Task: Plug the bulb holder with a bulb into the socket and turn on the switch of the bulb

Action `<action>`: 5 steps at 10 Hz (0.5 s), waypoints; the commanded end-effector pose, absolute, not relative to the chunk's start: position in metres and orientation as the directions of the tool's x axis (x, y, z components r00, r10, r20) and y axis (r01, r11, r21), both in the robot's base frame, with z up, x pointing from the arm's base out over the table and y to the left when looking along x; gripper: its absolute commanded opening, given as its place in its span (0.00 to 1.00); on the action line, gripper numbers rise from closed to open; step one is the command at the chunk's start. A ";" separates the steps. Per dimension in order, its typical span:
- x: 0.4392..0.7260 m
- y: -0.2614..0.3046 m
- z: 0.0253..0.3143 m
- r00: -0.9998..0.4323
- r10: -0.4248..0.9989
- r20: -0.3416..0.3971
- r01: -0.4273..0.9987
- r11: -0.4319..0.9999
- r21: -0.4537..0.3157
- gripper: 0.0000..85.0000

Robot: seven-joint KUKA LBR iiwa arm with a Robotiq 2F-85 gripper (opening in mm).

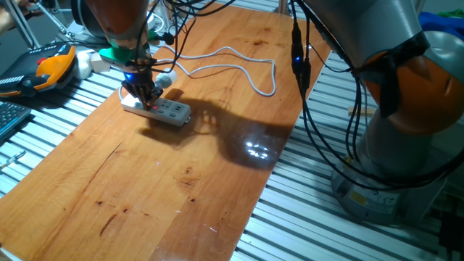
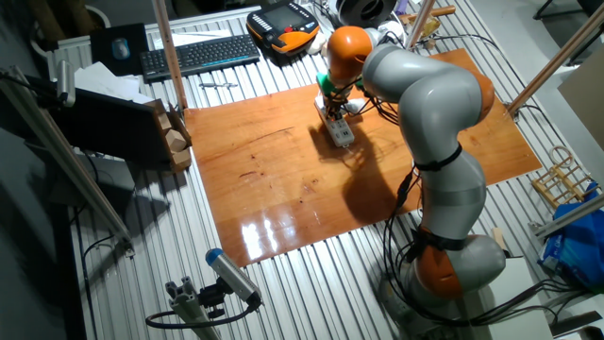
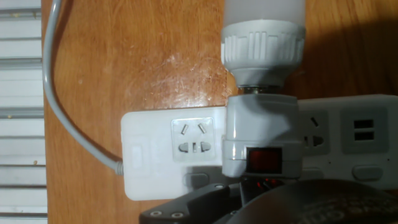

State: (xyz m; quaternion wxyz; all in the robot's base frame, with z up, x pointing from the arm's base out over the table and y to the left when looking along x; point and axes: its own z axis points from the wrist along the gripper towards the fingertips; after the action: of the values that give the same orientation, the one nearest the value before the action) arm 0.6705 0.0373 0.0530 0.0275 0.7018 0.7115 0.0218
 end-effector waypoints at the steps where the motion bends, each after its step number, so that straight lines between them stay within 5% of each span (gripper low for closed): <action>1: 0.670 0.037 0.052 -0.011 1.000 -0.007 0.998 0.012 0.069 0.00; 5: 0.670 0.038 0.051 -0.010 1.000 0.003 0.997 0.010 0.071 0.00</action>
State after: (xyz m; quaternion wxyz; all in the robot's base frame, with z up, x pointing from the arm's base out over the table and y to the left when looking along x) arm 0.6706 0.0373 0.0515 0.0244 0.7033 0.7100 0.0266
